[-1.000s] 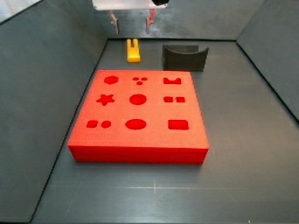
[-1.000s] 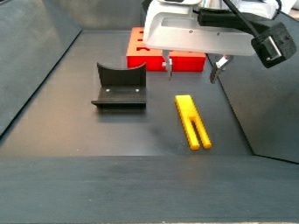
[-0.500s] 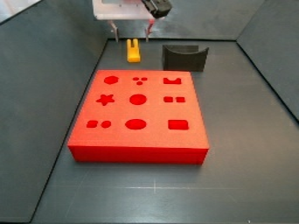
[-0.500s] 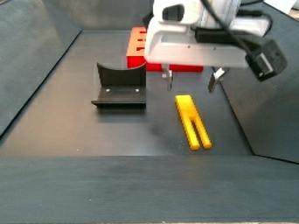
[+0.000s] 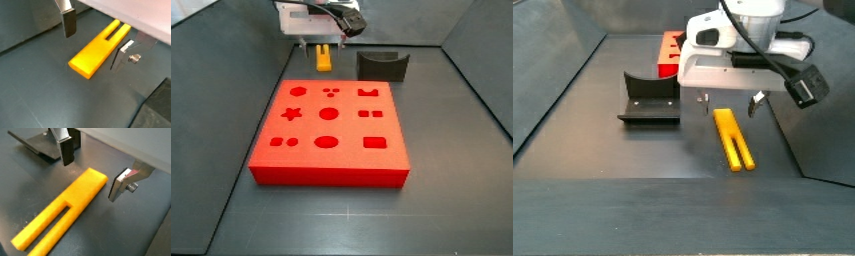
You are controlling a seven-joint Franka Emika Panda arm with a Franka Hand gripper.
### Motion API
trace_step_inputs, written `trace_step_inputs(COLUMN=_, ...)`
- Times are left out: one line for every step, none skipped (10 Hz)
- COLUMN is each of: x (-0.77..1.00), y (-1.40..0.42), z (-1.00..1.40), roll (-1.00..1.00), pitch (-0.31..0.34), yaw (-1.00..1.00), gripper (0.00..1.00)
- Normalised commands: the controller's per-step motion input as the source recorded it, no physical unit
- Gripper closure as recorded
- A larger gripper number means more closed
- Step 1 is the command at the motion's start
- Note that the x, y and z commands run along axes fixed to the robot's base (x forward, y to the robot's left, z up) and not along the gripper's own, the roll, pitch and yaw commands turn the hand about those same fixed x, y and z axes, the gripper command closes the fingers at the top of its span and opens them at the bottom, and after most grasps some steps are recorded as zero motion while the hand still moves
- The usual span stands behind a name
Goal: Pick up the square-circle object. Move up. Rotate the square-circle object. Place the square-circle object on the fixture. Regrasp the square-circle object. Move to above the board. Insert the square-circle object.
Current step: Rotate the square-circle object, then move up.
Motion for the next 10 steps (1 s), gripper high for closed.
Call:
trace_step_inputs(x=0.04, y=0.01, z=-0.5, roll=-0.14, pitch=-0.114, yaw=0.01, gripper=0.0)
trace_step_inputs(x=0.03, y=0.01, z=-0.46, roll=-0.15, pitch=-0.12, yaw=0.01, gripper=0.0)
trace_step_inputs(x=0.03, y=0.01, z=-0.37, roll=-0.16, pitch=-0.128, yaw=0.01, gripper=0.0)
trace_step_inputs(x=0.03, y=0.01, z=-0.31, roll=-0.17, pitch=-0.138, yaw=0.01, gripper=0.0)
trace_step_inputs(x=0.02, y=0.01, z=-0.24, roll=-0.17, pitch=-0.15, yaw=0.01, gripper=0.0)
trace_step_inputs(x=0.02, y=0.01, z=-0.19, roll=-0.18, pitch=-0.15, yaw=0.02, gripper=0.0)
trace_step_inputs(x=0.0, y=0.0, z=0.0, roll=0.0, pitch=0.0, yaw=0.0, gripper=1.0)
trace_step_inputs(x=0.0, y=0.0, z=0.83, roll=0.0, pitch=0.0, yaw=0.0, gripper=1.0)
trace_step_inputs(x=-0.02, y=0.0, z=0.8, roll=0.0, pitch=0.014, yaw=0.0, gripper=1.0)
trace_step_inputs(x=-0.03, y=0.0, z=0.71, roll=0.01, pitch=0.033, yaw=-0.01, gripper=1.0)
